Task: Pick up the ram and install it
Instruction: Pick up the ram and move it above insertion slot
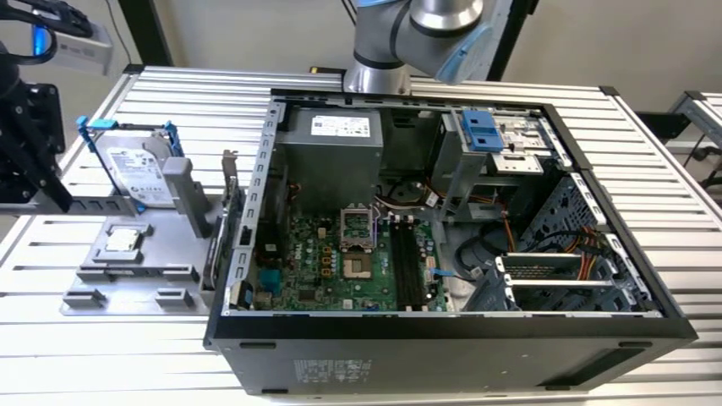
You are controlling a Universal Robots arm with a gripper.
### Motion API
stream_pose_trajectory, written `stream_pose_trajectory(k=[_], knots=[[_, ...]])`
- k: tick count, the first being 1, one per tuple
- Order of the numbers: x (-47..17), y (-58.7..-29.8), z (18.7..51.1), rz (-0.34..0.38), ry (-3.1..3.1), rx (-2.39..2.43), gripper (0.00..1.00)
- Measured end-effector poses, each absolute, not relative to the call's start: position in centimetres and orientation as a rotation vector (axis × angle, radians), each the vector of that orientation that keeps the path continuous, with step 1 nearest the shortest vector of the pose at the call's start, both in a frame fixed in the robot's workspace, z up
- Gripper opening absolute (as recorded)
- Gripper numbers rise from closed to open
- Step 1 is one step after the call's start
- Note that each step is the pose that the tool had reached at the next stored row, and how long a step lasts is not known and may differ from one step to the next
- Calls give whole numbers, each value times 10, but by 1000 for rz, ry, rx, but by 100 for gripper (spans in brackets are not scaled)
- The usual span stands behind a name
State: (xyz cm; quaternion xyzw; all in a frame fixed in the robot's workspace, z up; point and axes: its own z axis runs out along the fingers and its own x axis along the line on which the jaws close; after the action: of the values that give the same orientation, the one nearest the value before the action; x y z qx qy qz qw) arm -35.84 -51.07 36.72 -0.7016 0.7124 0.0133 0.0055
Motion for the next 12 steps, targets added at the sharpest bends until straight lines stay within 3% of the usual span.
stream_pose_trajectory(k=[12], knots=[[-359,-511,383,42,2229,-2198,0]])
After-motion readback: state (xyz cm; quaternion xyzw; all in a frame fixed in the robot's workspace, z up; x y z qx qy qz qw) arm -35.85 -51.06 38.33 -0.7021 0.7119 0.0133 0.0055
